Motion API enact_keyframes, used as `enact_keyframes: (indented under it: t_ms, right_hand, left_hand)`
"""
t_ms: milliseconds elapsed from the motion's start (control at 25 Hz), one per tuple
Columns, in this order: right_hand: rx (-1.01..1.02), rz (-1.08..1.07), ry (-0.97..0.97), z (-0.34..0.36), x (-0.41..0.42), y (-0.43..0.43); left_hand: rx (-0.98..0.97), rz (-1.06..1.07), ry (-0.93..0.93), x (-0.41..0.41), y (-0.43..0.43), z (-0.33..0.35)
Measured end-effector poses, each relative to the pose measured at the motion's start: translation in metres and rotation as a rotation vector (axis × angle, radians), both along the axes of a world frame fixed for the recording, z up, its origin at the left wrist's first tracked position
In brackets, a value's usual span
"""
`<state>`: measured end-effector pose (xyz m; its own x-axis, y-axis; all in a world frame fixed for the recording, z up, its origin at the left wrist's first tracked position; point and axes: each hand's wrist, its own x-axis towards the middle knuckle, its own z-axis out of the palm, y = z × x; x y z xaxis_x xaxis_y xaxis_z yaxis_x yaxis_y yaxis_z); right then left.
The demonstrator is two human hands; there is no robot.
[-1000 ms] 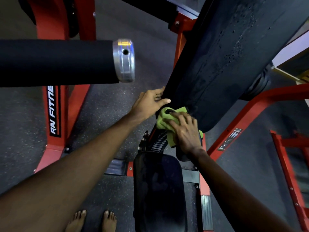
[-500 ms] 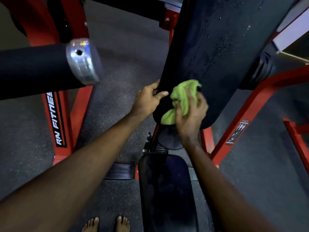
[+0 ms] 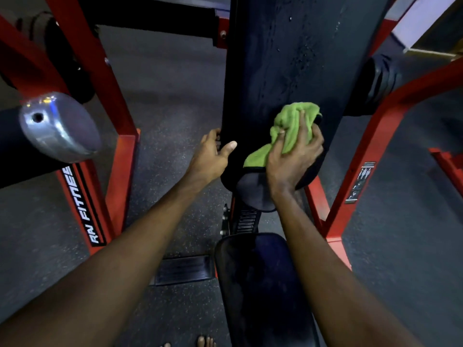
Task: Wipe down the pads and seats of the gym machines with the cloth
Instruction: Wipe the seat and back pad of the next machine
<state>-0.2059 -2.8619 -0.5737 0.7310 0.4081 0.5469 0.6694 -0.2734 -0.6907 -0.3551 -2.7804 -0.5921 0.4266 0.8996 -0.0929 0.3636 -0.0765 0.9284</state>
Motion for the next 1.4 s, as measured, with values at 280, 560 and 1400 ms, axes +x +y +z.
enact_keyframes:
  t_ms: [280, 560, 1400]
  right_hand:
    - [-0.335, 0.297, -0.33, -0.055, 0.006, -0.044]
    - [0.101, -0.248, 0.44, -0.056, 0.015, -0.032]
    - [-0.061, 0.104, -0.068, 0.0, 0.08, -0.023]
  left_hand:
    - [-0.005, -0.134, 0.125, 0.009, 0.003, 0.009]
    - [0.07, -0.061, 0.133, 0.018, -0.009, 0.008]
    - [0.257, 0.22, -0.251, 0.063, 0.016, 0.061]
